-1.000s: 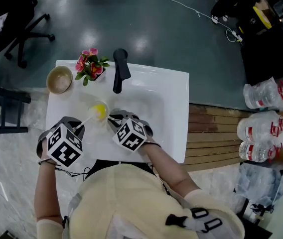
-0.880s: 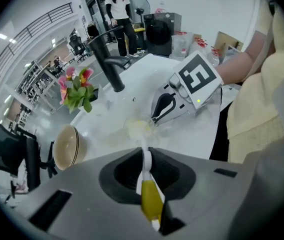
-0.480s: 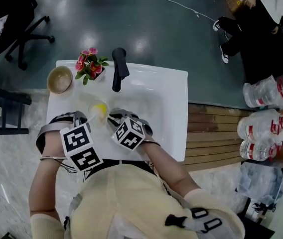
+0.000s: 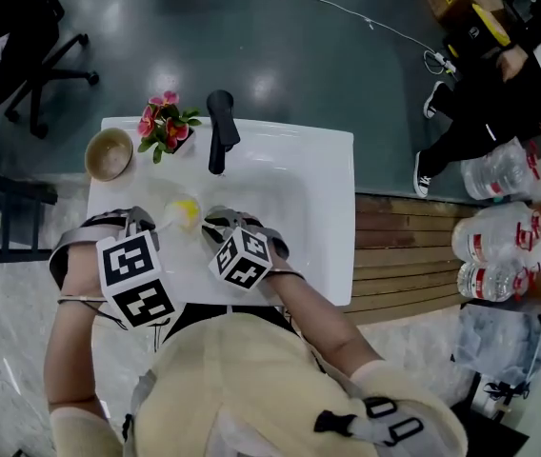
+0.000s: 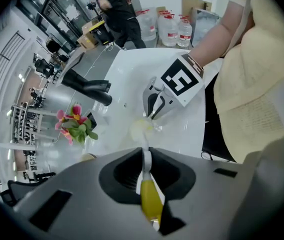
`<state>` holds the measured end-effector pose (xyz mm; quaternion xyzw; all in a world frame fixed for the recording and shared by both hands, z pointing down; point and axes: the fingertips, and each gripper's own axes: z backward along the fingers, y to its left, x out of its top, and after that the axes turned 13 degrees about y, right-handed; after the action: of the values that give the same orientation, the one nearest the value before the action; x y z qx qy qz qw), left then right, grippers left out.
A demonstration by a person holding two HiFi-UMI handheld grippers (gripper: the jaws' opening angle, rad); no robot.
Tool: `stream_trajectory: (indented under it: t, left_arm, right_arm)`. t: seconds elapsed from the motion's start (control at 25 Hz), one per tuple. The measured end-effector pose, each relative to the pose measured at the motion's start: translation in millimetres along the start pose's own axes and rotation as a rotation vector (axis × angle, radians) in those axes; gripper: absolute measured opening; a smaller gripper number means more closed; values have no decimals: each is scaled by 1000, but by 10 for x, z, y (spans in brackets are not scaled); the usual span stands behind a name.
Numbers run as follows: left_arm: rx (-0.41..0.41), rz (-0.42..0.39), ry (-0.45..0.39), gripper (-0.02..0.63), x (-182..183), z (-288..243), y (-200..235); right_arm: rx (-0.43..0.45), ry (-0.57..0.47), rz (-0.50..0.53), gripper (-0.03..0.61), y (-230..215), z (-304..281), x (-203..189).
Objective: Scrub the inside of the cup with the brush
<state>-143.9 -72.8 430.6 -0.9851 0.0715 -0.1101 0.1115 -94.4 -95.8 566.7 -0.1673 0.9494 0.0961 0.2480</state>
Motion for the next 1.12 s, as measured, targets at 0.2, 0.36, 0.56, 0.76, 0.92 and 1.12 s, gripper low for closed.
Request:
stream_trajectory:
  t: [0.2, 0.36, 0.56, 0.76, 0.92, 1.12]
  left_arm:
    - [-12, 32, -13, 44, -124, 57, 15]
    - [-19, 48, -20, 44, -217, 131, 23]
    - [-21, 53, -36, 44, -299, 288, 54]
    - [-16, 95, -62, 44, -390, 435, 141]
    - [-1, 124, -88, 44, -412, 521, 204]
    - [36, 115, -93, 44, -353, 541, 299]
  right_arm:
    - [-27, 1, 39, 51, 24, -1, 17]
    - [-55, 6, 80, 51, 46, 8, 31]
    - [-86, 9, 119, 51, 68, 20, 41]
    - [-107, 12, 157, 51, 104, 23, 52]
    - [-113, 14, 169, 51, 112, 21, 49]
    - [-130, 17, 209, 51, 143, 32, 47]
